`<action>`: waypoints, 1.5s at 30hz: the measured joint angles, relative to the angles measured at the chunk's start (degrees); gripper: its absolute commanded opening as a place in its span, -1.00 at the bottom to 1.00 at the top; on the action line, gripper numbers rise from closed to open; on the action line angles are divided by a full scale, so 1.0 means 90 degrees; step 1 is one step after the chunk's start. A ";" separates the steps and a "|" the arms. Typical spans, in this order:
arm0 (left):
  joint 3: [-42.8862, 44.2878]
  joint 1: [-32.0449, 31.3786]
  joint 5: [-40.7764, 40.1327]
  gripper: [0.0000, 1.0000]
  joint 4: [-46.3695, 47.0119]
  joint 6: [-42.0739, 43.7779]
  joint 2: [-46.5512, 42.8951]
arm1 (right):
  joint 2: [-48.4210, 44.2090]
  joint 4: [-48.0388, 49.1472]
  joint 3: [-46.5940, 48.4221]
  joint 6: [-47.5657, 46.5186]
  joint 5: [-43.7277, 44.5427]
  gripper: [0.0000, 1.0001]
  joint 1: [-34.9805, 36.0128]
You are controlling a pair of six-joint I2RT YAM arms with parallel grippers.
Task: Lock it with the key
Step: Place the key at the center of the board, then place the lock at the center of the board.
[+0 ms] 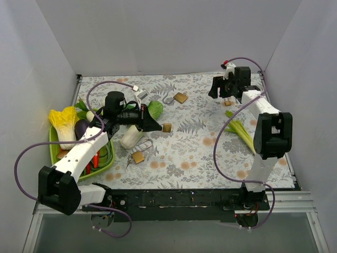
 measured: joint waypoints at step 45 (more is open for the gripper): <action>-0.0112 0.0012 0.0549 -1.00 0.0015 -0.1583 0.0393 | -0.4233 -0.0478 -0.2446 -0.4182 0.0629 0.19 0.5462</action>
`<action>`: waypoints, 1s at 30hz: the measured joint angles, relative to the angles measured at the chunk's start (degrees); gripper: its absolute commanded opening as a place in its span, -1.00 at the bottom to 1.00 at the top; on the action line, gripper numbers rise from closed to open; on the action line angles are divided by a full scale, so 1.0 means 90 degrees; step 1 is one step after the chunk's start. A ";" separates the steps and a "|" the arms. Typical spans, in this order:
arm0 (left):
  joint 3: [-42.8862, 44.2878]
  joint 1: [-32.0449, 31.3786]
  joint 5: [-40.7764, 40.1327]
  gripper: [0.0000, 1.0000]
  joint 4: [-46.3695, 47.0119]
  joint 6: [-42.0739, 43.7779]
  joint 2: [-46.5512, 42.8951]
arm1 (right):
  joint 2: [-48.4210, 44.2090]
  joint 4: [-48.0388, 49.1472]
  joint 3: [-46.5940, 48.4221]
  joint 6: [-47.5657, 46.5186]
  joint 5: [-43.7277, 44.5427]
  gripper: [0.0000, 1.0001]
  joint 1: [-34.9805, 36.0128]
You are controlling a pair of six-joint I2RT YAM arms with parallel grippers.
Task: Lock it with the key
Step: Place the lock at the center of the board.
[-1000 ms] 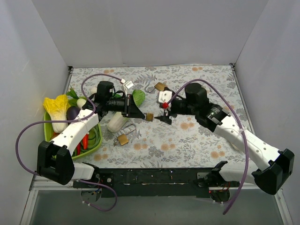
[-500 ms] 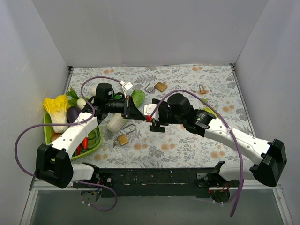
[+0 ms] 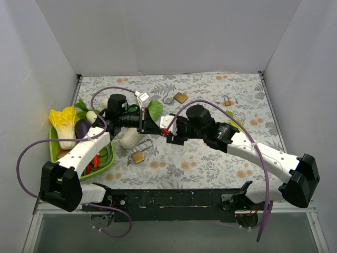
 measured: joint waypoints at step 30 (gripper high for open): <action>0.0279 0.0512 -0.0945 0.96 -0.0233 0.0170 -0.0185 | 0.2686 -0.1124 0.2186 0.2841 0.0151 -0.97 -0.3808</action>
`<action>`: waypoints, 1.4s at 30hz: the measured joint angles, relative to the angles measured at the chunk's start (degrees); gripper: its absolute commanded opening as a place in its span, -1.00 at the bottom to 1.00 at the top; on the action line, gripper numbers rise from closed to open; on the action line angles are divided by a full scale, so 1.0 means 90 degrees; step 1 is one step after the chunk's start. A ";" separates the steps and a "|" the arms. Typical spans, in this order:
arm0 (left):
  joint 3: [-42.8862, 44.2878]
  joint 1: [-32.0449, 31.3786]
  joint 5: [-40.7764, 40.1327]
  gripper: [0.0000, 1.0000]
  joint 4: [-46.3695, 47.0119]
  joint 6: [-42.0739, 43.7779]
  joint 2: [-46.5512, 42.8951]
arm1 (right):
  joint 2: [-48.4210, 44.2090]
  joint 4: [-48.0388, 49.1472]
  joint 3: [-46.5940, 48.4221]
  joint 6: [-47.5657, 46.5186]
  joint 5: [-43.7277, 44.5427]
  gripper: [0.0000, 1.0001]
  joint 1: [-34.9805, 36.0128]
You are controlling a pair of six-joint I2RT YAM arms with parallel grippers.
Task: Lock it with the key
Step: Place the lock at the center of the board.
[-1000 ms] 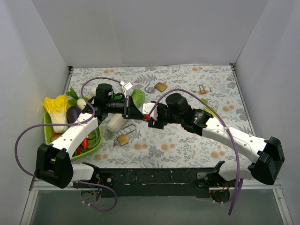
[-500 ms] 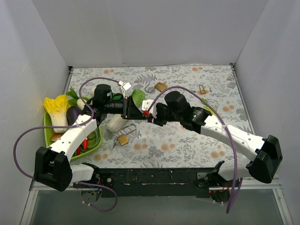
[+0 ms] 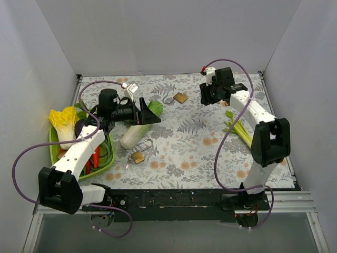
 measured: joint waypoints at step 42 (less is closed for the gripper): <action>0.0245 0.0000 -0.0413 0.96 -0.0136 0.0248 0.0080 | 0.3502 -0.0158 0.2193 0.1445 0.1285 -0.45 -0.0787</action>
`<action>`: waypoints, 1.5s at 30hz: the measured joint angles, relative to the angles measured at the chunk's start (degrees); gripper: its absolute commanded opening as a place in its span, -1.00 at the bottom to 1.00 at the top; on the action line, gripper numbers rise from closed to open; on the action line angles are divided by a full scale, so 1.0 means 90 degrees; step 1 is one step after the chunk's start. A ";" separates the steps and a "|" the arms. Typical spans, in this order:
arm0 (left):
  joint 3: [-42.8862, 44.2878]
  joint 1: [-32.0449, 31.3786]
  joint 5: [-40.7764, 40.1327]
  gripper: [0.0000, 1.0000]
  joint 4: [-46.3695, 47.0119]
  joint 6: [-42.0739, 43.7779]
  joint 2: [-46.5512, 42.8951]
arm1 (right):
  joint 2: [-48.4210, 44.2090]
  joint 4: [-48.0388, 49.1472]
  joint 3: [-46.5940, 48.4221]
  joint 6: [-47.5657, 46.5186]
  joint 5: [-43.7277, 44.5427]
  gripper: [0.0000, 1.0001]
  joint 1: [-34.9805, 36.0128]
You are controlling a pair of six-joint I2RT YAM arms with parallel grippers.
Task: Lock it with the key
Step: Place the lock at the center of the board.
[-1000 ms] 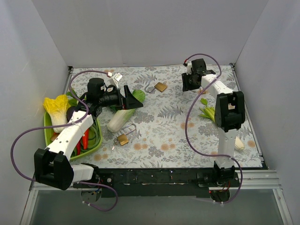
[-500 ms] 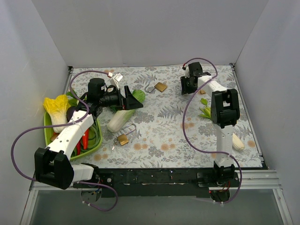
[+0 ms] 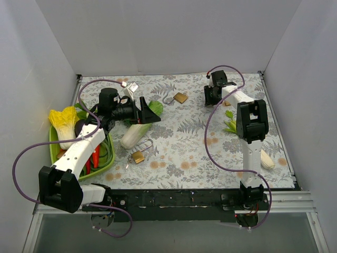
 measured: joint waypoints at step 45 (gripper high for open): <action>0.0350 0.0112 -0.1596 0.96 -0.3757 0.5032 -0.0284 | -0.2429 -0.0102 -0.0049 -0.0891 -0.0780 0.92 -0.0027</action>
